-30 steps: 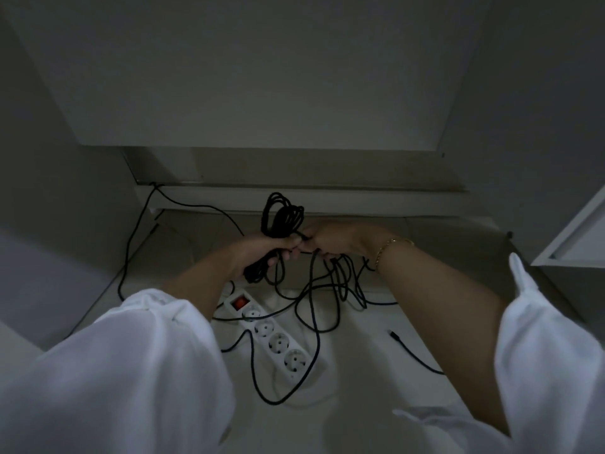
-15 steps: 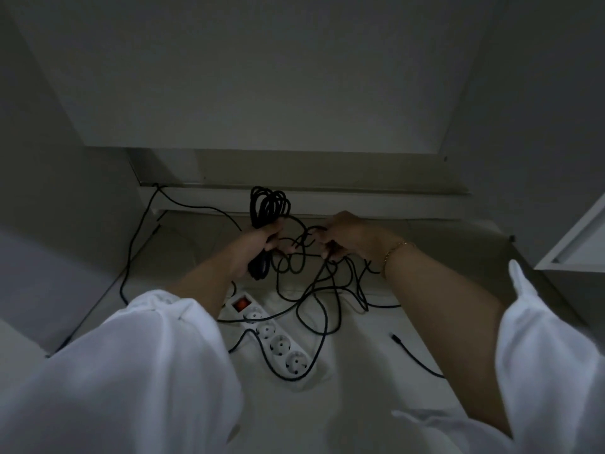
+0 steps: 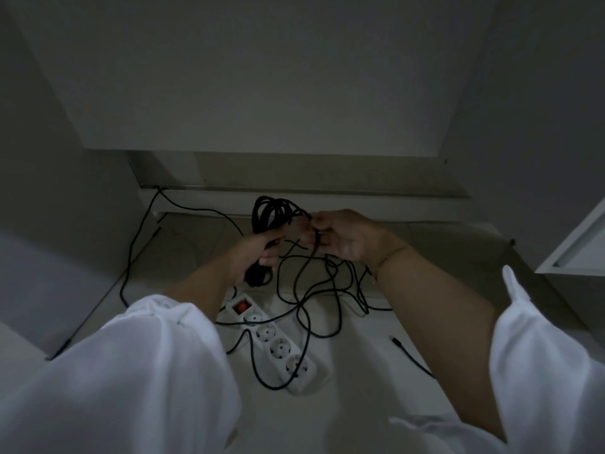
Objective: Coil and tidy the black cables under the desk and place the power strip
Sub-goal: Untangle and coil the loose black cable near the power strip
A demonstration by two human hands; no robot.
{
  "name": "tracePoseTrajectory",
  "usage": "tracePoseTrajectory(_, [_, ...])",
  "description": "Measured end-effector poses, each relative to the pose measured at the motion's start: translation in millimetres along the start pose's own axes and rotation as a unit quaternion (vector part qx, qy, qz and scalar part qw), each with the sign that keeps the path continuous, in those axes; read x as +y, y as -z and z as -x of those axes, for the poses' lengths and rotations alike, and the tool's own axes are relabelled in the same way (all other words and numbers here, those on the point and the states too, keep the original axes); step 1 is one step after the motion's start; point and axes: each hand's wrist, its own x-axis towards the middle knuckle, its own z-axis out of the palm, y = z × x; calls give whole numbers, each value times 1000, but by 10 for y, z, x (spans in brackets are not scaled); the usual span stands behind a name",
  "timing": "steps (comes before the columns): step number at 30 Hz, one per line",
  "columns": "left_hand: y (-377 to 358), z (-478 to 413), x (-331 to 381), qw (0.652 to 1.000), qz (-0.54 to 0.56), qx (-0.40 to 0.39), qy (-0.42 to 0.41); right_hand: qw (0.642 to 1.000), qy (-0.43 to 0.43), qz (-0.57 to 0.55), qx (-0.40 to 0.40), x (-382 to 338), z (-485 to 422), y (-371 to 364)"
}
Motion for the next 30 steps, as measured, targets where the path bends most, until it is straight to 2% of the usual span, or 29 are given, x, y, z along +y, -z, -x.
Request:
tracePoseTrajectory(3, [-2, 16, 0, 1000, -1, -7, -3, 999, -5, -28, 18, 3, -32, -11])
tracePoseTrajectory(7, [7, 17, 23, 997, 71, -6, 6, 996, 17, 61, 64, 16, -73, -3])
tracePoseTrajectory(14, [10, 20, 70, 984, 162, 47, -53, 989, -8, 140, 40, 78, -17, 93])
tracePoseTrajectory(17, [64, -9, 43, 993, 84, 77, -39, 977, -4, 208, 50, 106, -2, 141])
tracePoseTrajectory(20, [93, 16, 15, 999, 7, 45, -6, 959, 39, 271, 66, 116, -30, 163])
tracePoseTrajectory(24, [10, 65, 8, 1000, -7, 13, 12, 982, 72, 164, 59, 80, -54, 118])
tracePoseTrajectory(27, [-36, 6, 32, 998, -9, 57, -13, 993, 63, 91, 32, 95, -70, 52])
tracePoseTrajectory(30, [-57, -70, 31, 991, -34, 127, -24, 998, 45, 17, 51, 92, -111, 29])
